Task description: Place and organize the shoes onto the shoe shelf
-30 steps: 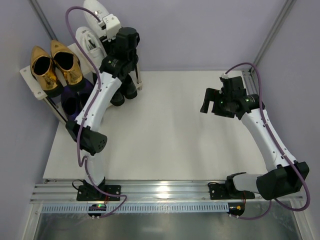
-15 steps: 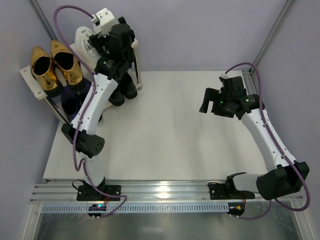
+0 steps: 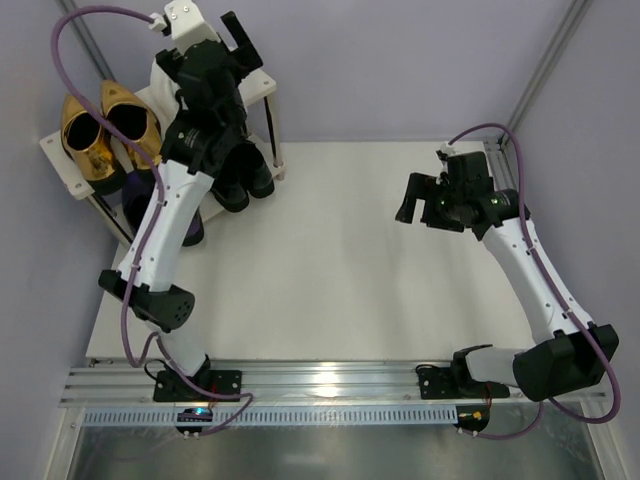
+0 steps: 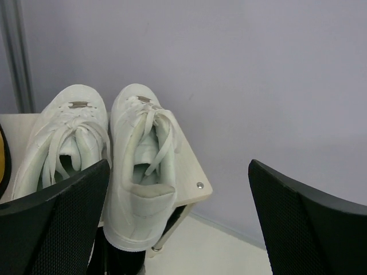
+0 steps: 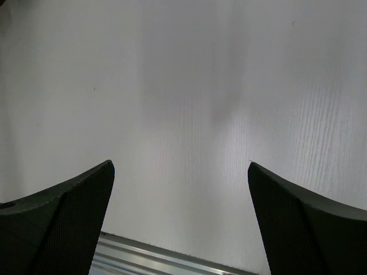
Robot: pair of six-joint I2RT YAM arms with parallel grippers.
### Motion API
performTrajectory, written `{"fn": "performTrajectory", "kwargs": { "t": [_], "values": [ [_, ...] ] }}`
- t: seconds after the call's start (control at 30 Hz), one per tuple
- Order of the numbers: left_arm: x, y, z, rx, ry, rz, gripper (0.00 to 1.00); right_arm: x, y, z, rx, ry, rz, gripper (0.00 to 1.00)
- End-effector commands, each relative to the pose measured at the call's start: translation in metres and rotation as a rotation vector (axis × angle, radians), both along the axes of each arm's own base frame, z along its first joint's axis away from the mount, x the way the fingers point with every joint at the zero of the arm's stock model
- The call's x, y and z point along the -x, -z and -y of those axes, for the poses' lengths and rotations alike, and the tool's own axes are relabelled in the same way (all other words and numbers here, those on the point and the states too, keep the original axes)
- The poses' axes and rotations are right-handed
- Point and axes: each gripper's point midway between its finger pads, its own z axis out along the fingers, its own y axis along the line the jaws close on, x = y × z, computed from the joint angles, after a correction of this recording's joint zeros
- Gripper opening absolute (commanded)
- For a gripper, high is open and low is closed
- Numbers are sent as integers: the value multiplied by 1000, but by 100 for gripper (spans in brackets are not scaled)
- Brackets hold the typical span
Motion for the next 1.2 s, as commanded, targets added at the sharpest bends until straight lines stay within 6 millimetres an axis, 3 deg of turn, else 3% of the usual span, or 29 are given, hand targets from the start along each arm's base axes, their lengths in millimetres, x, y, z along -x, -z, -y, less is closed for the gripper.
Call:
{"fn": "performTrajectory", "kwargs": {
  "t": [0.0, 0.1, 0.13, 0.23, 0.27, 0.33, 0.37, 0.43, 0.47, 0.5, 0.53, 0.57, 0.6, 0.63, 0.67, 0.73, 0.77, 0.8, 0.83, 0.87, 0.9, 0.97, 1.0, 1.03, 1.07, 1.13, 1.17],
  "values": [
    [41, -55, 10, 65, 179, 143, 100, -6, -31, -11, -57, -68, 136, 98],
    [76, -63, 20, 107, 332, 144, 100, -12, -56, -30, -141, -153, 236, 98],
    [86, -60, 35, 92, 432, 126, 100, -19, -70, -37, -171, -181, 302, 98],
    [127, -55, 41, 120, 559, 103, 100, -22, -103, -65, -288, -304, 411, 98],
    [134, -48, 42, 117, 581, 80, 100, -22, -117, -75, -310, -342, 444, 98],
    [156, -32, 39, 124, 616, 35, 100, -30, -120, -86, -296, -382, 448, 98],
    [165, -21, 44, 117, 667, -3, 100, -30, -134, -97, -291, -417, 481, 98],
    [183, 1, 46, 119, 715, -62, 100, -35, -133, -113, -275, -463, 470, 98],
    [193, 15, 48, 119, 750, -111, 100, -34, -150, -126, -276, -494, 508, 98],
    [202, 33, 45, 116, 754, -150, 100, -34, -157, -135, -272, -513, 526, 98],
    [210, 41, 39, 132, 740, -172, 100, -43, -150, -143, -255, -518, 500, 98],
    [214, 52, 32, 141, 710, -194, 100, -46, -179, -148, -249, -533, 565, 98],
    [219, 58, 28, 151, 702, -199, 100, -49, -185, -157, -246, -541, 569, 98],
    [234, 66, 21, 178, 698, -192, 100, -64, -169, -167, -236, -541, 507, 98],
    [240, 67, 15, 194, 687, -182, 100, -66, -203, -173, -256, -548, 575, 98],
    [259, 66, 3, 208, 680, -148, 100, -74, -207, -190, -255, -564, 562, 98],
    [266, 66, 1, 200, 691, -140, 100, -88, -218, -204, -255, -576, 595, 98],
    [273, 69, 0, 191, 701, -149, 100, -87, -220, -218, -252, -591, 598, 98],
    [281, 70, -2, 186, 712, -150, 100, -88, -248, -221, -266, -586, 676, 98],
    [284, 74, -2, 174, 723, -170, 100, -102, -232, -235, -256, -589, 655, 98],
    [289, 77, 1, 170, 748, -186, 100, -104, -241, -242, -264, -590, 694, 98],
    [301, 98, 18, 160, 860, -285, 100, -108, -241, -253, -274, -582, 719, 98],
    [306, 108, 26, 157, 907, -331, 100, -109, -252, -259, -302, -586, 773, 98],
    [316, 123, 36, 158, 977, -396, 100, -105, -252, -268, -316, -606, 786, 98],
    [318, 141, 40, 160, 999, -458, 97, -106, -236, -275, -307, -618, 766, 98],
    [327, 161, 37, 161, 999, -501, 97, -98, -242, -290, -279, -650, 834, 98],
    [325, 181, 34, 154, 975, -542, 97, -97, -241, -295, -253, -660, 854, 98]
  ]
}}
